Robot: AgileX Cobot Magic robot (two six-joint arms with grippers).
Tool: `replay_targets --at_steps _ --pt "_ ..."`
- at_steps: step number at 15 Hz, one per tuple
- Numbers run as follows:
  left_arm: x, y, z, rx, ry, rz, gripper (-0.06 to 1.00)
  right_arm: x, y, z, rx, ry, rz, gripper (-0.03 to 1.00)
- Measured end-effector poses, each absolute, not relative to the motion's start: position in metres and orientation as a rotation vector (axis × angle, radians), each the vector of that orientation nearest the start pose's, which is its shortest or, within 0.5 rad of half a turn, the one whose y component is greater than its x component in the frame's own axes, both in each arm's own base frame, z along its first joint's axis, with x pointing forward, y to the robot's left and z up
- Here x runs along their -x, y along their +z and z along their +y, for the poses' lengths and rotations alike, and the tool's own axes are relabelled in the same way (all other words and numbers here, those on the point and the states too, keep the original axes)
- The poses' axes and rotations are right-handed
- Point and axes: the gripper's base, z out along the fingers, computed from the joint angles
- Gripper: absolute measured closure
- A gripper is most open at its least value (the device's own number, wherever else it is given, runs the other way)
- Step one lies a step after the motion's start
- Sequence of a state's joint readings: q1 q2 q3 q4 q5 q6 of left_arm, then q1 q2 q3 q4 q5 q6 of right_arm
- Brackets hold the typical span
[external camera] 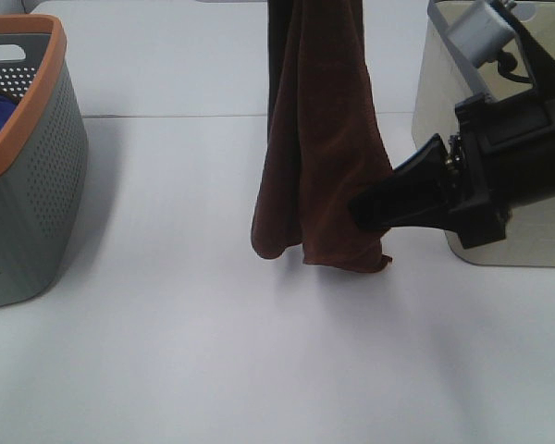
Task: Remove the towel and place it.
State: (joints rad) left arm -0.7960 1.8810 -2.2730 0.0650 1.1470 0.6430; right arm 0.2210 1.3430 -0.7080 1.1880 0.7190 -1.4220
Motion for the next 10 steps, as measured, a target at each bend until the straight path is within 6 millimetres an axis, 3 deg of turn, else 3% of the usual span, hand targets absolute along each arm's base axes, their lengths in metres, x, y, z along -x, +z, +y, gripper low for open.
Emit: replay_targets --at_steps 3,6,10 --pt "-0.294 0.455 -0.275 -1.321 0.060 1.872 0.94 -0.219 0.255 0.100 0.986 0.576 2.083 0.97" --pt "-0.295 0.452 -0.274 -1.248 0.034 1.934 0.94 -0.215 0.278 0.091 0.995 0.397 1.981 0.97" --pt "-0.316 0.422 -0.277 -1.220 0.094 2.040 0.94 -0.228 0.313 0.084 1.033 0.162 1.840 0.97"
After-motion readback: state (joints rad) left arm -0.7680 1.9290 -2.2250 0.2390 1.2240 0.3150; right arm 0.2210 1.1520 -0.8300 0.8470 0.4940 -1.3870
